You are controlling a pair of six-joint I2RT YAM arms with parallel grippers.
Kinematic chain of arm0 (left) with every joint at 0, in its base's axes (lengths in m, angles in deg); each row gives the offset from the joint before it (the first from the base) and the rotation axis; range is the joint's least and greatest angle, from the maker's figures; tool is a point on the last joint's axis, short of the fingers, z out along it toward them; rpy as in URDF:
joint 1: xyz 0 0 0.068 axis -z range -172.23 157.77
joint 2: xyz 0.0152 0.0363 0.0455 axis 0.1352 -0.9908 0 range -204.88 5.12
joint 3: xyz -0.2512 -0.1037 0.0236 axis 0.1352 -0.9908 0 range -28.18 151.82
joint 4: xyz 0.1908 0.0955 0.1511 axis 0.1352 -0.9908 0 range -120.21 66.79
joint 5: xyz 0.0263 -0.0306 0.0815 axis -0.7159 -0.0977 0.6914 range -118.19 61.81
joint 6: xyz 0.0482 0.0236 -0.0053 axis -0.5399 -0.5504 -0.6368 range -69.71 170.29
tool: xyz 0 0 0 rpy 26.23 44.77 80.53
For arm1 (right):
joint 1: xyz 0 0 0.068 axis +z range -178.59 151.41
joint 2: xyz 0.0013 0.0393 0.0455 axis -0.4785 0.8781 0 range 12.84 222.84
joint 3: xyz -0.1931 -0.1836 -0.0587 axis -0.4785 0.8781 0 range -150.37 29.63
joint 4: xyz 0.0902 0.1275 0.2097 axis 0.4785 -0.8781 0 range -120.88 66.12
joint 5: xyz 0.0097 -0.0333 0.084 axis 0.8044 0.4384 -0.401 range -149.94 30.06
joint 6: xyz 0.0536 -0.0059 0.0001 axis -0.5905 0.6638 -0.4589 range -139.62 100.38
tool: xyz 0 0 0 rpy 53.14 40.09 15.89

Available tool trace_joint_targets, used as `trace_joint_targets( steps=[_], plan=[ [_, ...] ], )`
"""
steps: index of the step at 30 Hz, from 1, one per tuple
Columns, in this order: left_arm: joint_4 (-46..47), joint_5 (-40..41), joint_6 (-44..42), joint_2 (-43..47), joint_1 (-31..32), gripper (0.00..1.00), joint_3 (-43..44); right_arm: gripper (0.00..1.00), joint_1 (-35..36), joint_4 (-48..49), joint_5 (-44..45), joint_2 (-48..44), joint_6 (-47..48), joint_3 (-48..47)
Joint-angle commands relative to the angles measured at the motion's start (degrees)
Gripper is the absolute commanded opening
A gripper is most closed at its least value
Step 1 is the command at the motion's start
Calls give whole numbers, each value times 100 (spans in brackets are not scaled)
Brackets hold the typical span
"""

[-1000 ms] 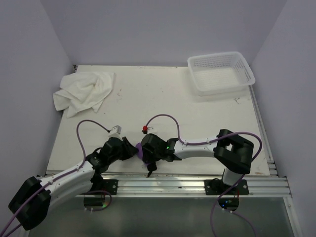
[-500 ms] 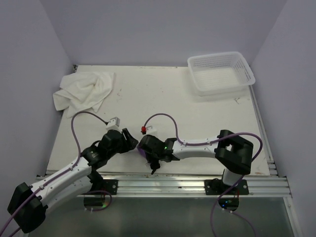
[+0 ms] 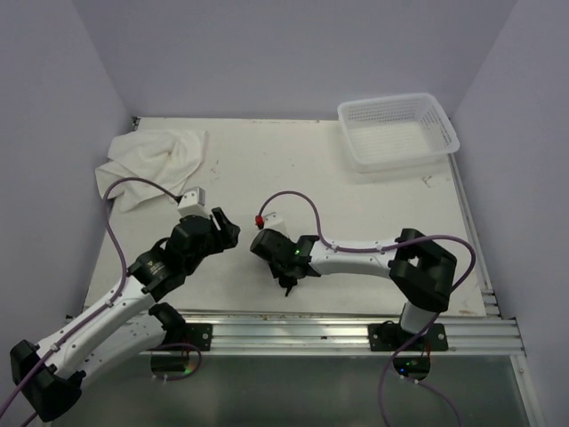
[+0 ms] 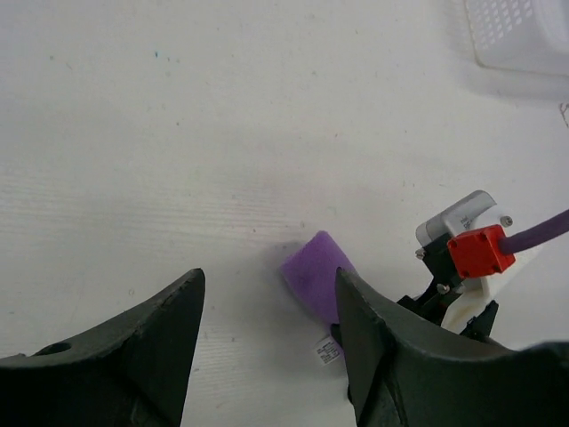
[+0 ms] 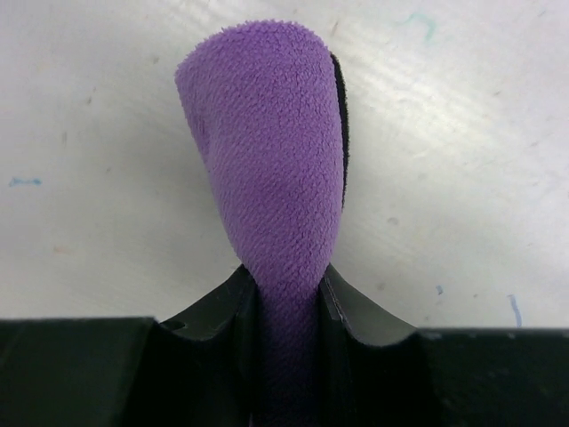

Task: Roll the towels
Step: Place the rolled towel into the container

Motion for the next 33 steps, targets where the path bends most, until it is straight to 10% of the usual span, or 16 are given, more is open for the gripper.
trace_joint_targets(
  steps=[1,12,26,33],
  plan=[
    [-234,639,-534,-107,-29,64,561,19,-408,-68,235,-14,440,-383],
    [38,1009,-1220,-695,-99,75,1221,18,-2104,-709,-134,267,1678,-2491],
    [407,1124,-1994,-1618,-389,77,1538,17,-4424,-1492,-1558,3033,2945,-7263],
    [469,948,-2037,-1838,-433,77,1327,19,-4962,-1053,-1559,3265,3410,-7548]
  ],
)
